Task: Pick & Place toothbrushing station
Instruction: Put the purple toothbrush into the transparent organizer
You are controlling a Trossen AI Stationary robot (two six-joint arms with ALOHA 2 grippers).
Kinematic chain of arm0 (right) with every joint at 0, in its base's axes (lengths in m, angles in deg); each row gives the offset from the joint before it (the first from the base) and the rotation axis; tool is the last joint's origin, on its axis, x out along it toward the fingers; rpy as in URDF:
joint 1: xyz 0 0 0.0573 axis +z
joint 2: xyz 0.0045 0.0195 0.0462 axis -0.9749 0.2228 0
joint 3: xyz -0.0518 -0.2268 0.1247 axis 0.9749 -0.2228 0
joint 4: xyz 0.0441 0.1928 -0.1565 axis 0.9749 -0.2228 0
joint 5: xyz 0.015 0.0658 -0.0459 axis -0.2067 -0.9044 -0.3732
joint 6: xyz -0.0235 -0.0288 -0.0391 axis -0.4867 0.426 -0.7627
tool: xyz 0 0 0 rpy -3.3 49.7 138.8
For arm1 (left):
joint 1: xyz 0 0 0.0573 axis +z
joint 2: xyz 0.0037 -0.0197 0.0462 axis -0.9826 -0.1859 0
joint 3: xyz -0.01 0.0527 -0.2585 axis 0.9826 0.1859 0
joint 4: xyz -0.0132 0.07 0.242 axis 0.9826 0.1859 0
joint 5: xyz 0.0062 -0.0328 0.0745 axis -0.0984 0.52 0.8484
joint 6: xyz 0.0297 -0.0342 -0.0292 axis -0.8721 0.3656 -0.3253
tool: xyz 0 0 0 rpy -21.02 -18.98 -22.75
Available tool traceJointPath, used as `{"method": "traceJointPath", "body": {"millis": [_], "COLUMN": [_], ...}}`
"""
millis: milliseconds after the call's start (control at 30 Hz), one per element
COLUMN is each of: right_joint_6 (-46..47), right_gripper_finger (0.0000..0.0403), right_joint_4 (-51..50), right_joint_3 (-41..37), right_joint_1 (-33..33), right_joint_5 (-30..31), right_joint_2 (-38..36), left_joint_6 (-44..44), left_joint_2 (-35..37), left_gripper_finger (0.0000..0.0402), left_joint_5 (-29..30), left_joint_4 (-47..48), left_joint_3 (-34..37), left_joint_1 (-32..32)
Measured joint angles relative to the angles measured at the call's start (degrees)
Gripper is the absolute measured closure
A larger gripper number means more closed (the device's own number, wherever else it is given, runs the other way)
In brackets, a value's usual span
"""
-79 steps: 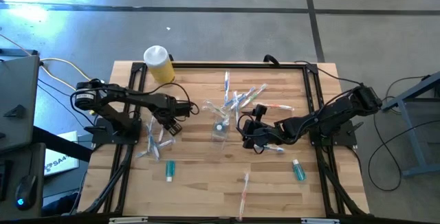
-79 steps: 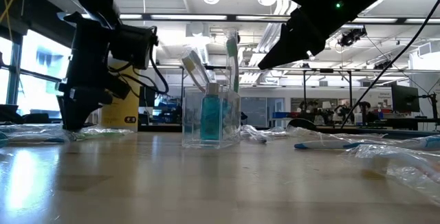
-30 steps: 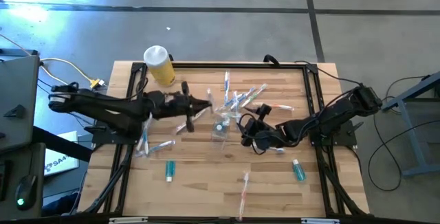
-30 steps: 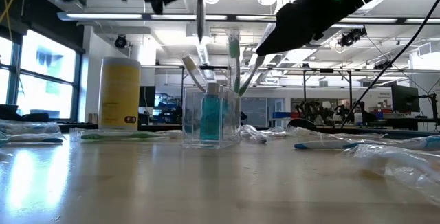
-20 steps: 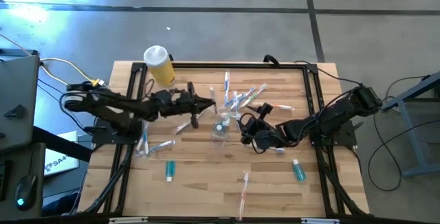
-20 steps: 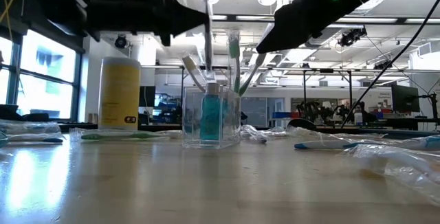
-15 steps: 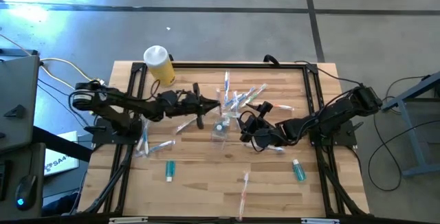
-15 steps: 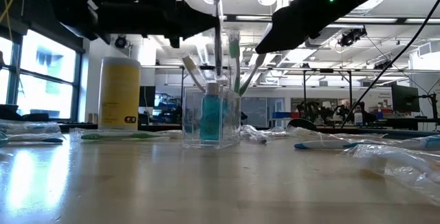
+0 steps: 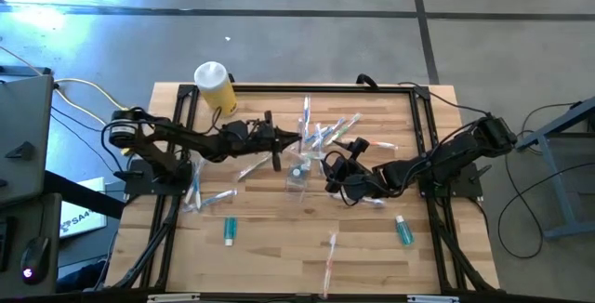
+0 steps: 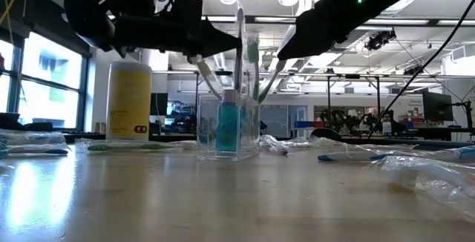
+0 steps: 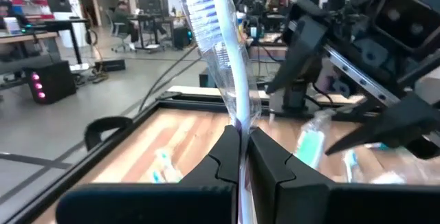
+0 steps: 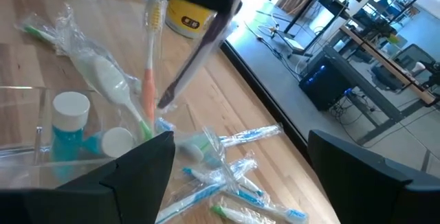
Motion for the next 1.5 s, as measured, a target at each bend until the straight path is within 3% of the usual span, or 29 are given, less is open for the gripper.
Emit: {"method": "traceJointPath", "body": {"millis": [400,767,1500], "right_joint_6": [0.09,0.00,-0.98], "right_gripper_finger": [0.0077,0.0077,0.0077], "right_joint_4": [-0.02,0.00,0.02], "right_joint_3": [0.00,0.00,0.00], "right_joint_1": [0.00,0.00,-0.02], "right_joint_5": [-0.03,-0.04,-0.04], "right_joint_2": [0.00,0.00,0.00], "left_joint_6": [-0.46,-0.63,-0.18], "left_joint_2": [-2.53,-2.53,-2.57], "left_gripper_finger": [0.0399,0.0350,0.0345], "left_joint_5": [-0.31,-0.57,-1.10], "left_joint_4": [-0.24,2.84,8.08], "left_joint_3": [0.00,0.00,0.09], "left_joint_1": [0.01,-0.03,-0.06]}}
